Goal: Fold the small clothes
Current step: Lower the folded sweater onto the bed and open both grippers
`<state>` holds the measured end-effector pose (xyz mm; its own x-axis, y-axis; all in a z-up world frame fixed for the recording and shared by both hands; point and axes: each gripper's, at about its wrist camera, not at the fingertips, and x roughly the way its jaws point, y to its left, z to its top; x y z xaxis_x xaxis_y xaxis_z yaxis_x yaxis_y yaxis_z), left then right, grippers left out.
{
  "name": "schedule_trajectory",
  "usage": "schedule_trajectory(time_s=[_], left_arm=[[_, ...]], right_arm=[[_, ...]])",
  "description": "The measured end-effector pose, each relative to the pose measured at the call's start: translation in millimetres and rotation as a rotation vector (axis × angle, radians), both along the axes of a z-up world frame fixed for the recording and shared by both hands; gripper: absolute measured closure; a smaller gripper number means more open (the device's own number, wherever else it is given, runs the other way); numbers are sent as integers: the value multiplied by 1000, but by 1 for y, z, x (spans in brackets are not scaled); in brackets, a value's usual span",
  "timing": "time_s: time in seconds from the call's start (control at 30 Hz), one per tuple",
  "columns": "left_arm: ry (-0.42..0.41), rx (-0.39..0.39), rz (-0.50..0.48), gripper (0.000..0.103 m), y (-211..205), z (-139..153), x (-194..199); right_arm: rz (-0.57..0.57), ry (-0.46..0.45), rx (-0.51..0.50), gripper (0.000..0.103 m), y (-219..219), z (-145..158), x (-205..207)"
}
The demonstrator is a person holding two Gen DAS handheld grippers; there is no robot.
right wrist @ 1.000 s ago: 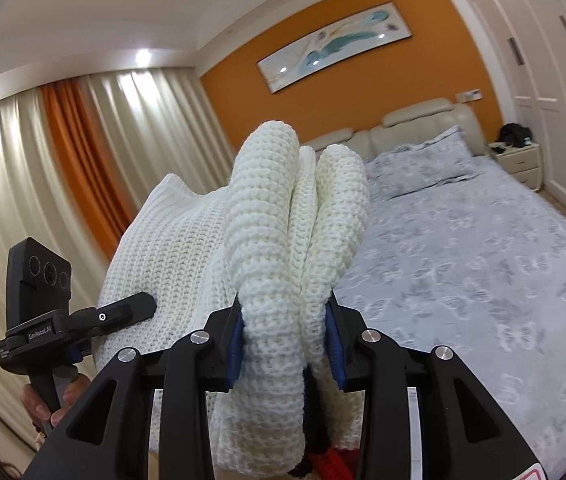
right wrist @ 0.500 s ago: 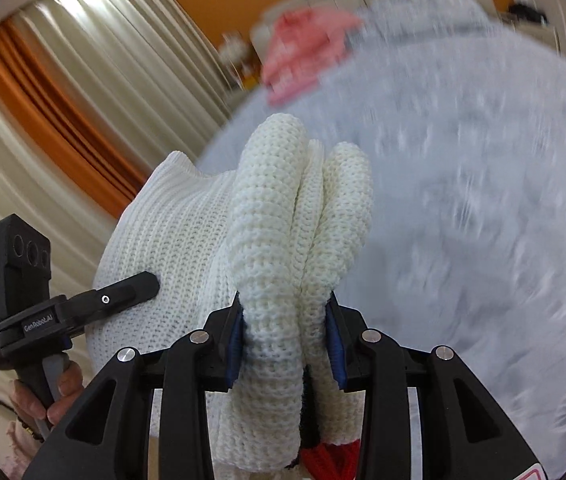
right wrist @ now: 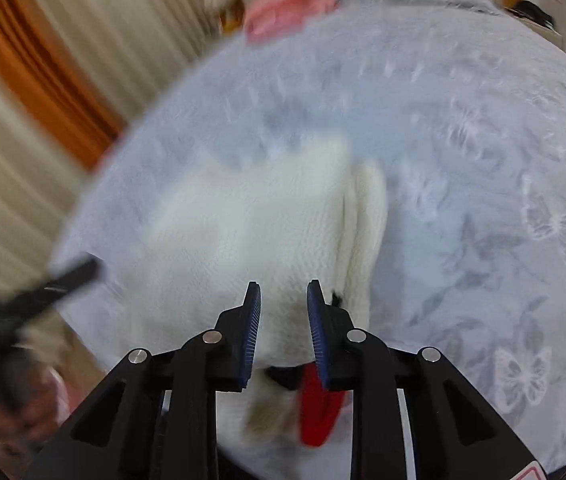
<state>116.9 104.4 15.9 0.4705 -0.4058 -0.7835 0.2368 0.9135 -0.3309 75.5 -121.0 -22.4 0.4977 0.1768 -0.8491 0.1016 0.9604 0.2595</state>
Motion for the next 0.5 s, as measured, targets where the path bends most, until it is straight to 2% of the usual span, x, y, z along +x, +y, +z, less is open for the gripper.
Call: schedule_trajectory(time_s=[0.03, 0.07, 0.13, 0.2, 0.3, 0.4, 0.5], left_arm=[[14, 4, -13, 19, -9, -4, -1], [31, 22, -18, 20, -16, -8, -4], [44, 63, -32, 21, -29, -13, -8], [19, 80, -46, 21, -35, -7, -18], [7, 123, -60, 21, -43, -3, -26], [-14, 185, -40, 15, -50, 4, -30], [-73, 288, -23, 14, -55, 12, -42]], right_arm=[[4, 45, -36, 83, 4, -18, 5], [3, 50, -58, 83, 5, -21, 5], [-21, 26, -60, 83, 4, -3, 1], [-47, -17, -60, 83, 5, 26, -14], [-58, -65, -122, 81, 6, 50, -32], [-74, -75, -195, 79, 8, 54, -38], [-94, -87, -196, 79, 4, 50, -46]])
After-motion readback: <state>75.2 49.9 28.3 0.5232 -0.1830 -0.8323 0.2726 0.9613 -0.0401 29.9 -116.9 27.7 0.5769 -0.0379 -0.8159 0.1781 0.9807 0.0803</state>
